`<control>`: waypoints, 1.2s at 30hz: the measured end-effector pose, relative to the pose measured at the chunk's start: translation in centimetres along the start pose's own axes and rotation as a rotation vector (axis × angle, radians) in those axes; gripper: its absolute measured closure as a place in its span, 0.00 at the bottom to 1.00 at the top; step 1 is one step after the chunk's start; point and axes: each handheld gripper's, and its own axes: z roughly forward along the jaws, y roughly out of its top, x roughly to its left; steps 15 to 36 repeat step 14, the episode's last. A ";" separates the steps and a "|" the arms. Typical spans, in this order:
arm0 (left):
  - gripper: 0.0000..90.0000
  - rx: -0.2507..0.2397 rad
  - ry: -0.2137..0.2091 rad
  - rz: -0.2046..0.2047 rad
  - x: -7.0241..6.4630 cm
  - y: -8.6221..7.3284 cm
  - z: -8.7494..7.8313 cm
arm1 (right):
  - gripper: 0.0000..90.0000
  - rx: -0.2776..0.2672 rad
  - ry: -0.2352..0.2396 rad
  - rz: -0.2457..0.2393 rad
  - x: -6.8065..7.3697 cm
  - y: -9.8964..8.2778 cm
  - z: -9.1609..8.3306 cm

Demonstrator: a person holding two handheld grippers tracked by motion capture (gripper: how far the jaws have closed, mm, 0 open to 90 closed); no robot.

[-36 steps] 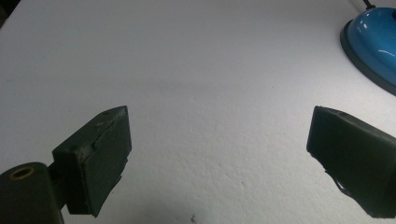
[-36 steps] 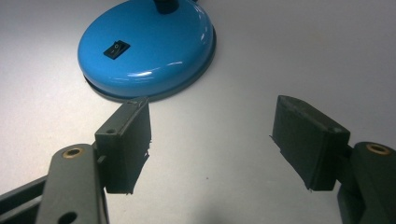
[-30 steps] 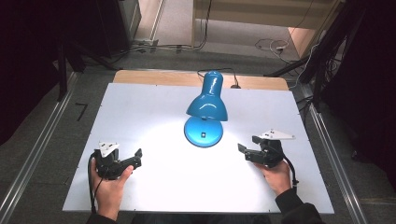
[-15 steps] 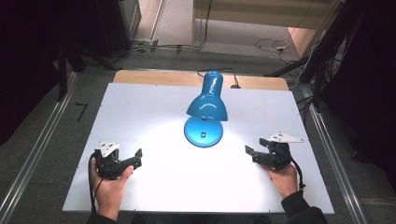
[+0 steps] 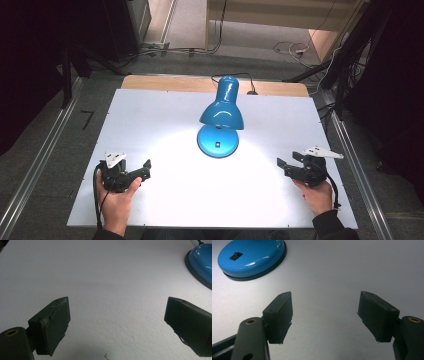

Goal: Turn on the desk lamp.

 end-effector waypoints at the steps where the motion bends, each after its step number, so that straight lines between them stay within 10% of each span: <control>1: 0.08 0.001 0.001 0.000 0.0 0.0 0.0 | 0.29 -0.002 -0.006 0.006 -0.3 -0.1 -0.2; 14: 0.08 0.038 0.048 0.011 0.9 -0.3 0.7 | 0.29 -0.045 -0.084 0.120 -3.8 -1.8 -2.4; 36: 0.08 0.038 0.048 0.011 0.9 -0.3 0.7 | 0.29 -0.045 -0.084 0.120 -3.8 -1.8 -2.4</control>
